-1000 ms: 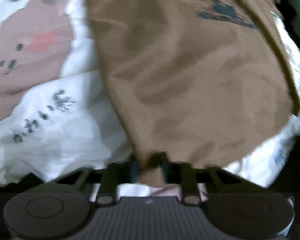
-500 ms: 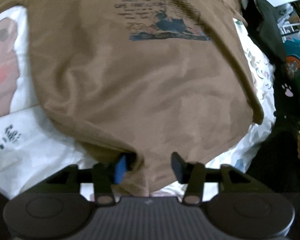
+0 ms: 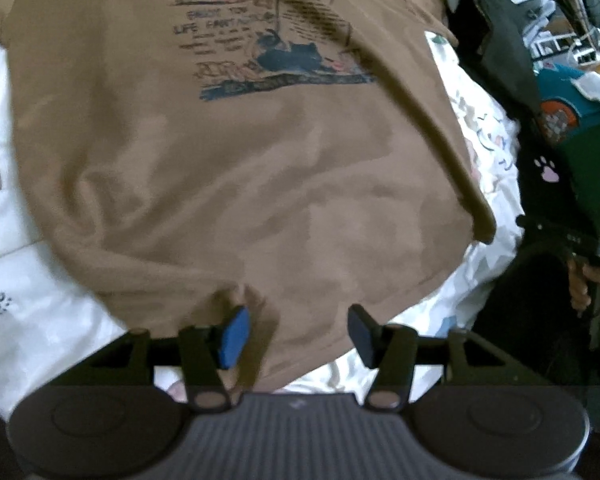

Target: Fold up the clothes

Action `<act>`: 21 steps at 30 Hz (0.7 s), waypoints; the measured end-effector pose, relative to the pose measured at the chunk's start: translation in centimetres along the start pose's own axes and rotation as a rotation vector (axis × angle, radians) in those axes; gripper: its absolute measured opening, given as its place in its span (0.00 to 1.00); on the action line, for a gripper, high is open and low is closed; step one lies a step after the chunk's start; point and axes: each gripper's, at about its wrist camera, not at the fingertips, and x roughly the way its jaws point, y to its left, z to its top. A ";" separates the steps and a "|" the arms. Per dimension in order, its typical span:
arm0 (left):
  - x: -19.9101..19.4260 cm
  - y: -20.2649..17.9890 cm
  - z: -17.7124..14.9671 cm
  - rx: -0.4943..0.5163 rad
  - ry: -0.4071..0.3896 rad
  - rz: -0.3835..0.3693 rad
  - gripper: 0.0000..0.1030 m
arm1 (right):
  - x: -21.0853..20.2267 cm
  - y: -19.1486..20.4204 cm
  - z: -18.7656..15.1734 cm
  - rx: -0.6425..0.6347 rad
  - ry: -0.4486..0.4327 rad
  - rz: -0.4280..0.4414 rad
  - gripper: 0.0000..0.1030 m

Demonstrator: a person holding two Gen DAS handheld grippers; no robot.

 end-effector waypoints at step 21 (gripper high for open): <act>6.2 -2.6 1.5 -0.086 0.112 0.209 0.58 | -0.1 -0.6 0.0 0.020 -0.009 0.046 0.34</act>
